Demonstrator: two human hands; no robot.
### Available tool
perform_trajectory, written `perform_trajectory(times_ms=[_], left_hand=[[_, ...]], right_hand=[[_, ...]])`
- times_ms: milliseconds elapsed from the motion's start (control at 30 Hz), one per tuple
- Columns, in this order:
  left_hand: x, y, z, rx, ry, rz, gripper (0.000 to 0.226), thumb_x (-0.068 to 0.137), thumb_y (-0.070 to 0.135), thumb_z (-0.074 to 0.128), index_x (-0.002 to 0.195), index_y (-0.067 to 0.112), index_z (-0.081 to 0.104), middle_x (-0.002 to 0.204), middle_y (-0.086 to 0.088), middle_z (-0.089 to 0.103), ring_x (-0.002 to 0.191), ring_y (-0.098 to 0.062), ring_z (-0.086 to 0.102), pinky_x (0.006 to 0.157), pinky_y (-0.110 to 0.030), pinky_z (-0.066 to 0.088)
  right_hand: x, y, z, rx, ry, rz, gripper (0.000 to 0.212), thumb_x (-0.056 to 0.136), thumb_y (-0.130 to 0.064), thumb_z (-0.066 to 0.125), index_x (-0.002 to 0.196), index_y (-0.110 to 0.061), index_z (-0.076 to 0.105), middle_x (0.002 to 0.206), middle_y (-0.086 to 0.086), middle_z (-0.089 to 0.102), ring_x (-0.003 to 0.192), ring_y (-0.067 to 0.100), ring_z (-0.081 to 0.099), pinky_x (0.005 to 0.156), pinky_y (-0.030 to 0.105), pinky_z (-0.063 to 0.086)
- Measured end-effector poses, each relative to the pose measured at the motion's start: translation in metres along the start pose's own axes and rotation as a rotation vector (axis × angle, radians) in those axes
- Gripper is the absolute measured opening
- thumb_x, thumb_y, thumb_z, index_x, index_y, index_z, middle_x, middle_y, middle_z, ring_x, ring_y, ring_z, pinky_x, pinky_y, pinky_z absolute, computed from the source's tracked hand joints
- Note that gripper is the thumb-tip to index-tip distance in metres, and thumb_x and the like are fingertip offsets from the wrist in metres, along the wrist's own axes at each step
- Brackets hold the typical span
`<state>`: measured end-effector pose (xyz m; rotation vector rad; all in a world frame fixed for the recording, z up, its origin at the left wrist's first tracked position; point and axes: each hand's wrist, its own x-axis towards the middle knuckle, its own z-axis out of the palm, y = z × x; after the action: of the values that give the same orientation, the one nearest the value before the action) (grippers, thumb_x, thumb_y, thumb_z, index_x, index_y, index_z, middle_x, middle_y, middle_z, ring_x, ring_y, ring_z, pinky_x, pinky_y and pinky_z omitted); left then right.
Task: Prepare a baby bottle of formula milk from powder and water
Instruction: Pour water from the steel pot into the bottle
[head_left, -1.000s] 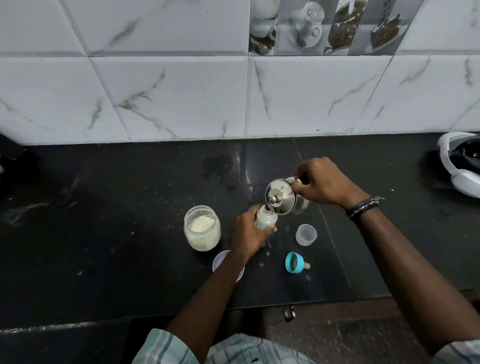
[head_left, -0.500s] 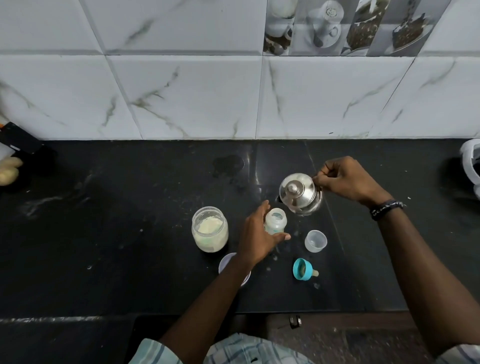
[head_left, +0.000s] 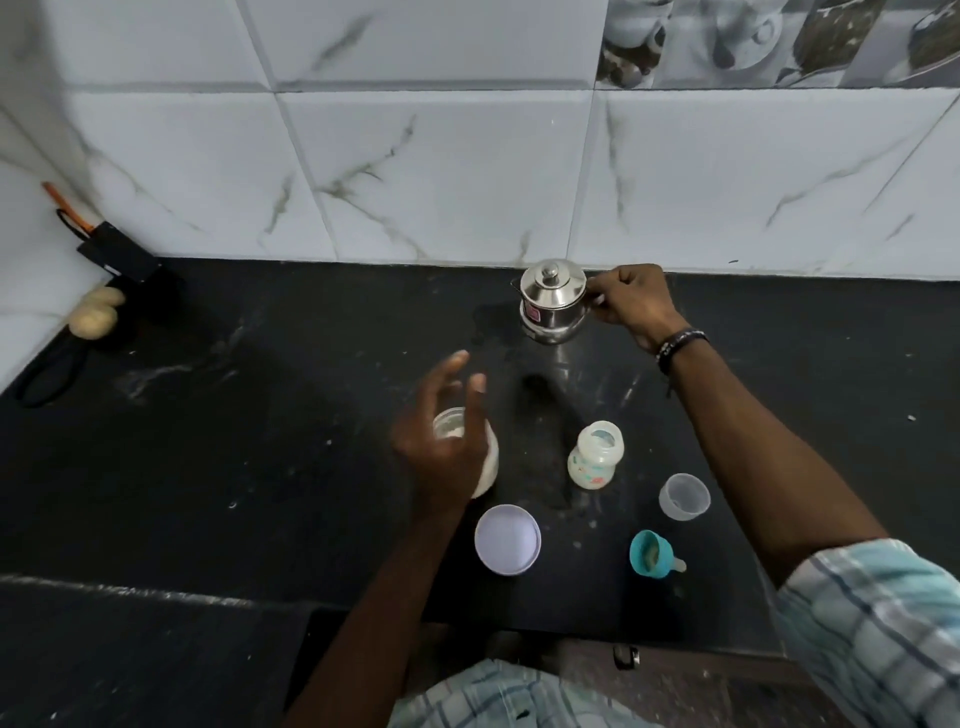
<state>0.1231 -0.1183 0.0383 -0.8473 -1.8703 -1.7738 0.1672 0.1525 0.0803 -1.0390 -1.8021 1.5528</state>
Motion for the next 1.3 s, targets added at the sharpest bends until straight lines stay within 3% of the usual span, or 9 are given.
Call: perform_trajectory(times_ms=[67,167,267,367,467,567,833,1000,1300], left_hand=[[0.008,-0.024,-0.014,0.028,0.097,-0.067,0.017,0.094,0.017,0.066,0.103,0.004,0.072,0.097,-0.005,0.074,0.087,-0.014,0.071,0.079,-0.030,0.055],[0.005,-0.066,-0.035,0.094,0.174,-0.226,0.018,0.094,0.019,0.064,0.097,0.003,0.072,0.086,-0.006,0.072,0.077,-0.018,0.070,0.071,-0.036,0.057],[-0.019,-0.102,-0.051,0.130,0.124,-0.405,0.024,0.095,0.030,0.059,0.090,0.010,0.070,0.074,-0.004,0.068,0.064,-0.029,0.066,0.062,-0.047,0.055],[-0.038,-0.121,-0.058,0.174,0.028,-0.538,0.025,0.095,0.040,0.055,0.079,0.024,0.066,0.067,-0.003,0.066,0.060,-0.030,0.065,0.060,-0.051,0.054],[-0.039,-0.132,-0.056,0.283,-0.077,-0.495,0.033,0.095,0.048,0.050,0.079,0.023,0.065,0.063,0.001,0.063,0.058,-0.022,0.062,0.058,-0.044,0.053],[-0.036,-0.138,-0.053,0.353,-0.130,-0.486,0.036,0.095,0.051,0.048,0.083,0.022,0.067,0.065,0.005,0.063,0.062,-0.015,0.062,0.062,-0.038,0.054],[-0.036,-0.146,-0.051,0.398,-0.141,-0.401,0.027,0.096,0.044,0.052,0.080,0.024,0.062,0.060,0.008,0.058,0.056,-0.010,0.057,0.056,-0.033,0.050],[-0.035,-0.142,-0.050,0.411,-0.163,-0.381,0.025,0.096,0.038,0.054,0.080,0.022,0.065,0.062,0.006,0.061,0.057,-0.013,0.059,0.057,-0.034,0.050],[-0.032,-0.134,-0.050,0.420,-0.173,-0.398,0.025,0.095,0.036,0.055,0.081,0.018,0.067,0.063,0.004,0.062,0.058,-0.016,0.059,0.059,-0.034,0.051]], right_hand=[[0.010,0.004,0.015,0.031,0.000,0.032,0.012,0.081,-0.004,0.071,0.090,0.001,0.064,0.079,0.022,0.053,0.073,0.027,0.054,0.069,0.037,0.049],[0.021,0.011,0.034,0.061,0.003,0.072,0.012,0.081,-0.001,0.070,0.092,0.001,0.064,0.080,0.022,0.050,0.068,0.024,0.049,0.058,0.032,0.042],[0.032,0.018,0.049,0.111,0.019,0.107,0.009,0.081,0.002,0.068,0.084,0.001,0.060,0.080,0.022,0.044,0.072,0.027,0.043,0.056,0.033,0.036],[0.043,0.024,0.061,0.146,0.029,0.156,0.021,0.081,0.004,0.067,0.067,-0.003,0.054,0.082,0.021,0.042,0.077,0.029,0.042,0.069,0.039,0.037],[0.052,0.031,0.070,0.133,0.028,0.173,0.031,0.081,0.002,0.068,0.058,-0.008,0.050,0.078,0.019,0.046,0.068,0.025,0.044,0.059,0.035,0.035],[0.058,0.038,0.076,0.131,0.024,0.181,0.023,0.081,0.001,0.068,0.064,-0.005,0.054,0.078,0.020,0.049,0.064,0.023,0.046,0.053,0.031,0.034],[0.066,0.057,0.079,0.126,0.011,0.185,0.034,0.082,0.000,0.069,0.056,-0.009,0.049,0.077,0.020,0.048,0.063,0.023,0.048,0.055,0.032,0.036],[0.068,0.063,0.079,0.161,0.031,0.206,0.035,0.082,-0.001,0.070,0.055,-0.008,0.050,0.080,0.022,0.051,0.077,0.031,0.049,0.074,0.041,0.040],[0.066,0.061,0.071,-0.067,0.015,0.123,0.038,0.090,-0.017,0.068,0.057,-0.008,0.053,0.066,0.010,0.047,0.066,0.021,0.043,0.067,0.035,0.041]])
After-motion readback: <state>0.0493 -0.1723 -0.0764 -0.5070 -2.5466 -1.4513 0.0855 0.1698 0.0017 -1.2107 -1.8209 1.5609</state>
